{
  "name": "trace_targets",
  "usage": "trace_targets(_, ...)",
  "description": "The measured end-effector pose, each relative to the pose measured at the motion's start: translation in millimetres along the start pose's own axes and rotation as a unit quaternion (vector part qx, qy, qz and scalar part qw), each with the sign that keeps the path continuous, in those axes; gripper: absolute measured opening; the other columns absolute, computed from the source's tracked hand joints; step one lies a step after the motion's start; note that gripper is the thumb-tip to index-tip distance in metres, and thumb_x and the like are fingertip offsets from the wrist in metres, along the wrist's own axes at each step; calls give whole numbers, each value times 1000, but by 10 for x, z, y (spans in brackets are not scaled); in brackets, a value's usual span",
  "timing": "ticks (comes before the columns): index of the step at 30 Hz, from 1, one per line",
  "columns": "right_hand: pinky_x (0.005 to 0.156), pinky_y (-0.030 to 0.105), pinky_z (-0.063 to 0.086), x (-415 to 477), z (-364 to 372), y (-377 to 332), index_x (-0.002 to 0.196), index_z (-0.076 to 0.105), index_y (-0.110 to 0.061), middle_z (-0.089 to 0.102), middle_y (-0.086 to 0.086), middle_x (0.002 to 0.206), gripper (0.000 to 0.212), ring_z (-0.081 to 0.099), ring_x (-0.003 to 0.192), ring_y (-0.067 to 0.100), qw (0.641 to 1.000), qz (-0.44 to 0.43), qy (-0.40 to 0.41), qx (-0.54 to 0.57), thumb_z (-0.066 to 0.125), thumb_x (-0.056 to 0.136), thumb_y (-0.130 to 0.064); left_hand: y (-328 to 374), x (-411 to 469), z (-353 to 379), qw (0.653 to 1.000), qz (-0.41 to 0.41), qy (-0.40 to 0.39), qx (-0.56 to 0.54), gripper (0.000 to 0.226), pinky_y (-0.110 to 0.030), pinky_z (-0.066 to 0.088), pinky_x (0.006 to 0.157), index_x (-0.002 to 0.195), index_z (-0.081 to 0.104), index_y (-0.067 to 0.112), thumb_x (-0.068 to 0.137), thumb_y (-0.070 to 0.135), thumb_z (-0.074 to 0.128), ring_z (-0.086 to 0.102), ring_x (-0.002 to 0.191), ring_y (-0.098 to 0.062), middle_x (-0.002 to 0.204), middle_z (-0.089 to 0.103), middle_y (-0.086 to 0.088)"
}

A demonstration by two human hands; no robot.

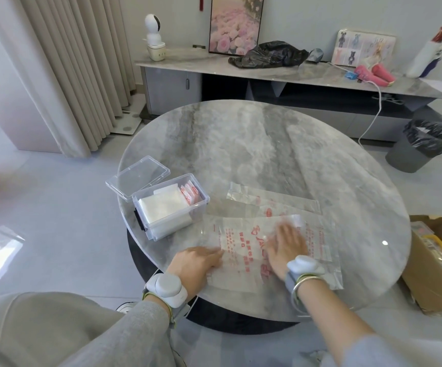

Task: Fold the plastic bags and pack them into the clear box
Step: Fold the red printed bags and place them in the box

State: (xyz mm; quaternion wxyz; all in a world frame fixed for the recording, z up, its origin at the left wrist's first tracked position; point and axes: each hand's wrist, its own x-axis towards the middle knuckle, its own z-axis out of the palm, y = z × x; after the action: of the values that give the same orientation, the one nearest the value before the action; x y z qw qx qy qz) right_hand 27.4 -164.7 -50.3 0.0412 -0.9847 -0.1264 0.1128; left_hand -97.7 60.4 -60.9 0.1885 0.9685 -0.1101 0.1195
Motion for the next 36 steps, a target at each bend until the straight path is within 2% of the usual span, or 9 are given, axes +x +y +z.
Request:
trace_targets(3, 120, 43, 3, 18, -120, 234, 154, 3, -14, -2, 8, 161, 75, -3, 148, 25, 998, 40, -4, -45, 15, 95, -60, 1, -4, -15, 999, -30, -29, -13, 49, -30, 60, 69, 111, 73, 25, 69, 0, 76, 71, 95, -21, 111, 72, 7)
trace_targets(5, 120, 41, 3, -132, -177, 170, 153, 10, -19, 1, 2, 161, 74, -1, 148, 21, 997, -75, -6, -20, 22, 94, -62, 35, 19, -78, 995, -75, -63, -28, 53, -34, 54, 88, 129, 63, 26, 82, 2, 61, 60, 118, -23, 132, 61, 3)
trace_targets(7, 120, 35, 5, -366, -256, -43, 151, 21, -24, 12, -3, 160, 92, 7, 147, 15, 982, -184, -40, 20, 9, 80, -81, 65, 34, -147, 985, -115, -125, -30, 56, -32, 44, 102, 138, 51, 31, 88, 8, 50, 43, 136, -19, 150, 42, 6)
trace_targets(10, 118, 32, 5, -607, -269, -270, 150, 20, -32, 11, -8, 160, 105, 8, 147, 14, 966, -249, -74, 18, 21, 65, -93, 79, 17, -229, 978, -150, -136, -42, 53, -36, 45, 101, 135, 44, 37, 86, 24, 56, 39, 138, -19, 155, 32, 5)
trace_targets(12, 118, 32, 5, -676, -235, -260, 151, 18, -32, 7, -7, 160, 95, 3, 148, 15, 961, -265, -79, -24, 45, 74, -81, 74, -23, -244, 978, -161, -126, -48, 41, -40, 47, 98, 125, 47, 35, 86, 34, 60, 35, 141, -19, 154, 33, 5)
trace_targets(16, 114, 27, 22, -746, -191, -187, 144, 31, -29, 26, -9, 154, 58, 20, 143, 14, 963, -268, -23, -12, 50, 93, -50, 6, -101, -232, 983, -141, -95, -70, 15, -43, 30, 116, 102, 65, 29, 88, 35, 65, 9, 149, -14, 147, 43, 16)
trace_targets(19, 95, 21, 36, -738, -253, -159, 124, 50, -28, 49, -13, 132, 30, 44, 121, 10, 963, -268, 15, 1, 46, 97, -40, -49, -142, -217, 983, -145, -97, -61, 17, -37, 25, 118, 92, 73, 28, 91, 42, 63, 11, 148, -14, 144, 46, 19)
trace_targets(26, 76, 21, 41, -714, -326, 96, 89, 66, -31, 62, -21, 86, 16, 58, 87, 6, 982, -163, 32, 94, 57, 91, -44, -18, -126, -168, 973, -201, -54, -100, 20, -40, 26, 116, 74, 63, 43, 93, 46, 57, 21, 144, -10, 136, 49, 28)
trace_targets(36, 98, 28, 28, -361, -251, -2, 115, 54, -33, 52, -13, 118, 30, 43, 114, 14, 993, -110, 51, -5, 39, 96, -52, -53, -121, 56, 962, -254, 96, -37, 33, -47, 18, 112, 65, 64, 39, 79, 58, 41, 54, 115, -16, 115, 64, 26)
